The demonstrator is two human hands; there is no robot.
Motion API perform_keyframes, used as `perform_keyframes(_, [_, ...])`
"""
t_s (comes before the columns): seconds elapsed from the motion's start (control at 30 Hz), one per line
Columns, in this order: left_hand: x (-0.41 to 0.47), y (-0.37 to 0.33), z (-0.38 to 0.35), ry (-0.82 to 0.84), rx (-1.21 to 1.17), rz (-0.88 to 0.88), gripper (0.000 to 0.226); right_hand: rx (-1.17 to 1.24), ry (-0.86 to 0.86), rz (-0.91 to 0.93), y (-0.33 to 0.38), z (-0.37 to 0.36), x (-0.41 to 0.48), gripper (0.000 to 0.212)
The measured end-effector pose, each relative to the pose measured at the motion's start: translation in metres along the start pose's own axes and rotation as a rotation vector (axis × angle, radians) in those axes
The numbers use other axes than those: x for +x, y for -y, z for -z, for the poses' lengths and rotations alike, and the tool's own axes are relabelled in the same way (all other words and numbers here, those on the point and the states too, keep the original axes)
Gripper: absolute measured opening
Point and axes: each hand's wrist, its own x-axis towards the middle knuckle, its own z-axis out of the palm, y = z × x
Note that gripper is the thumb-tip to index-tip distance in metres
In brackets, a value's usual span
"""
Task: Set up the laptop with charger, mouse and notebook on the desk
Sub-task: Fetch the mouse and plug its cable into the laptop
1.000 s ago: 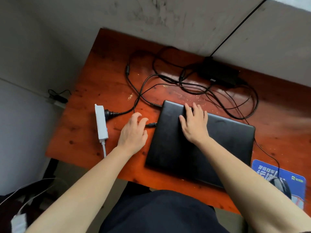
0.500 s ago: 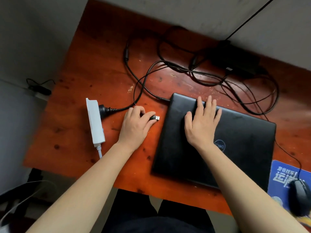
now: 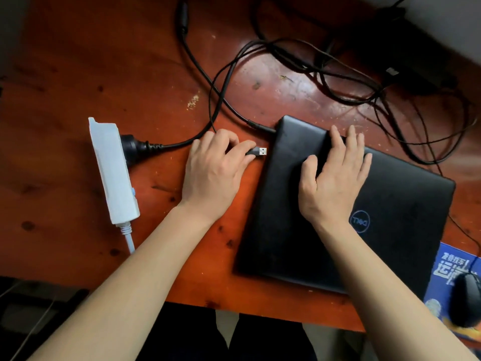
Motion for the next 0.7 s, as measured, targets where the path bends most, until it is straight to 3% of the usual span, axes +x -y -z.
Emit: perform_keyframes(0.7, [-0.009,0.011,0.007,0.145,-0.153,-0.163,0.018,-0.016,-0.035,0.003,-0.002,-0.003,0.001,0.064])
